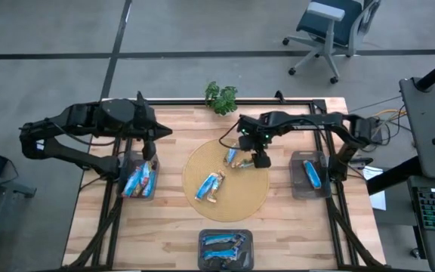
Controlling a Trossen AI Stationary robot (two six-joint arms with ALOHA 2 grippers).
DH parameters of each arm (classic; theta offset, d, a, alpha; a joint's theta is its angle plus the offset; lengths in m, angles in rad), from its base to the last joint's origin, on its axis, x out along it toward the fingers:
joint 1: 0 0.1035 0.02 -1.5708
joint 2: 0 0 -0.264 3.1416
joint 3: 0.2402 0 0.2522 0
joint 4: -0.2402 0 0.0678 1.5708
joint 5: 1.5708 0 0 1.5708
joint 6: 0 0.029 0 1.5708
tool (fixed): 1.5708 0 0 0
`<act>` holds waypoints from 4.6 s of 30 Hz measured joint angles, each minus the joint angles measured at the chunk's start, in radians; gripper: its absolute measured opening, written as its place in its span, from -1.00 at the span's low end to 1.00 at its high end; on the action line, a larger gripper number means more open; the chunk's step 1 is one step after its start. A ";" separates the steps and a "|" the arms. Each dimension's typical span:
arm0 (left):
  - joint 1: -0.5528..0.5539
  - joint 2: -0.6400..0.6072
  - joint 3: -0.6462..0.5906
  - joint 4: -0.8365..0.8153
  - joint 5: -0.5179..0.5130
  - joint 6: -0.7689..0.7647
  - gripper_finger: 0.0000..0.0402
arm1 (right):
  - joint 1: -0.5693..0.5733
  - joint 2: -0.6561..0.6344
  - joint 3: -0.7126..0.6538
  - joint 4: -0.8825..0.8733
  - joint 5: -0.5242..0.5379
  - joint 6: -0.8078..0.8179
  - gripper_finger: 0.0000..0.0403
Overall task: Pick and place Granola Bars by type
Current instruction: Put the yellow granola bar into the top right bin
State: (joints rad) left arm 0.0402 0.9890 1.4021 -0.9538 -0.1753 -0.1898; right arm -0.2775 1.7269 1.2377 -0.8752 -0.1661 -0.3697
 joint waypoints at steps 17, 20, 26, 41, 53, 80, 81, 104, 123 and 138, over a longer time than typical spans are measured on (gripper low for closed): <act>0.000 0.002 0.000 -0.008 -0.037 0.005 -1.00 | 0.036 0.102 0.000 0.087 -0.027 -0.053 0.04; 0.001 0.002 0.000 -0.008 -0.039 0.005 -1.00 | 0.035 0.121 0.000 0.103 -0.021 -0.054 0.04; 0.002 0.003 0.000 -0.008 -0.045 0.005 -1.00 | 0.035 0.158 -0.001 0.113 -0.017 -0.057 0.04; 0.005 0.003 0.000 -0.008 -0.081 0.004 -1.00 | 0.036 0.228 0.002 0.125 0.022 -0.056 0.04; 0.005 0.003 0.000 -0.008 -0.093 0.010 -1.00 | 0.035 0.223 0.000 0.131 0.039 -0.057 -0.42; 0.005 0.003 0.000 -0.005 -0.096 0.007 -1.00 | 0.046 -0.136 -0.004 -0.160 0.047 0.044 -0.72; 0.005 0.003 0.000 -0.005 -0.096 0.007 -1.00 | 0.049 -0.168 -0.003 -0.170 0.047 0.055 -0.72; 0.005 0.003 0.000 -0.004 -0.096 -0.012 -1.00 | 0.150 -0.570 -0.009 -0.512 0.063 0.365 -0.72; 0.005 0.003 0.000 -0.005 -0.096 -0.019 -1.00 | 0.184 -0.631 -0.264 -0.581 -0.003 0.848 -0.72; 0.005 0.003 0.000 -0.005 -0.096 -0.010 -1.00 | 0.226 -0.779 -0.387 -0.573 -0.022 1.242 -0.74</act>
State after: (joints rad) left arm 0.0452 0.9916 1.4021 -0.9592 -0.2714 -0.1993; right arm -0.0517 0.9479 0.8508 -1.4486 -0.1881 0.8725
